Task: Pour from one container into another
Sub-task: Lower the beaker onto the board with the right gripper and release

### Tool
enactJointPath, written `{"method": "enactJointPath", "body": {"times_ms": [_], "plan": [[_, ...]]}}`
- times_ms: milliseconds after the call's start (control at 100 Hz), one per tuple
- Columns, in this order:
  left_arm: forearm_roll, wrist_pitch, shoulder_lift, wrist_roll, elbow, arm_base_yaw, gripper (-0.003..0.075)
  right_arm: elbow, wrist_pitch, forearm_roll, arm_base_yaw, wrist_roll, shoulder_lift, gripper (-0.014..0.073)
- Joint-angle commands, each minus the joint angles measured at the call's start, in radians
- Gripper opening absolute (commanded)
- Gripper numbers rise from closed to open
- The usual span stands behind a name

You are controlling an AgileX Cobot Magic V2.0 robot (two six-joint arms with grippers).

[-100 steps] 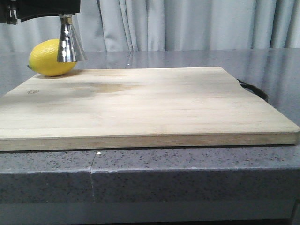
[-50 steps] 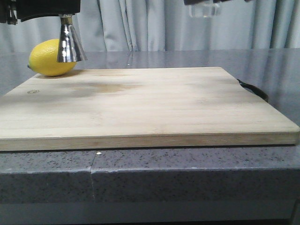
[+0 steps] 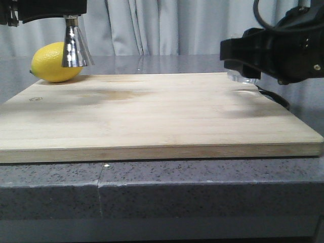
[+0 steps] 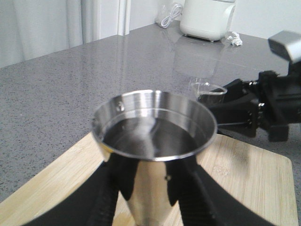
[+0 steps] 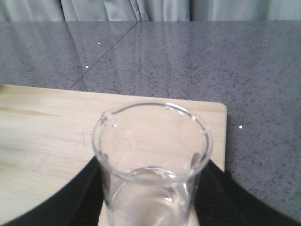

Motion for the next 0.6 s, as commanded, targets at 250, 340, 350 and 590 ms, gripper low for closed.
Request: {"method": "enactJointPath", "body": {"times_ms": [250, 340, 350, 590], "plan": [[-0.075, 0.11, -0.043, -0.008, -0.027, -0.008, 0.024, -0.02, -0.247, -0.126, -0.002, 0.009, 0.115, 0.0244], [-0.075, 0.11, -0.043, -0.008, -0.027, -0.008, 0.024, -0.02, -0.248, -0.137, -0.002, 0.009, 0.126, 0.0248], [-0.075, 0.11, -0.043, -0.008, -0.027, -0.008, 0.024, -0.02, -0.248, -0.137, -0.002, 0.009, 0.126, 0.0248], [-0.075, 0.11, -0.043, -0.008, -0.027, -0.008, 0.024, -0.02, -0.246, -0.135, -0.002, 0.009, 0.122, 0.0444]]}}
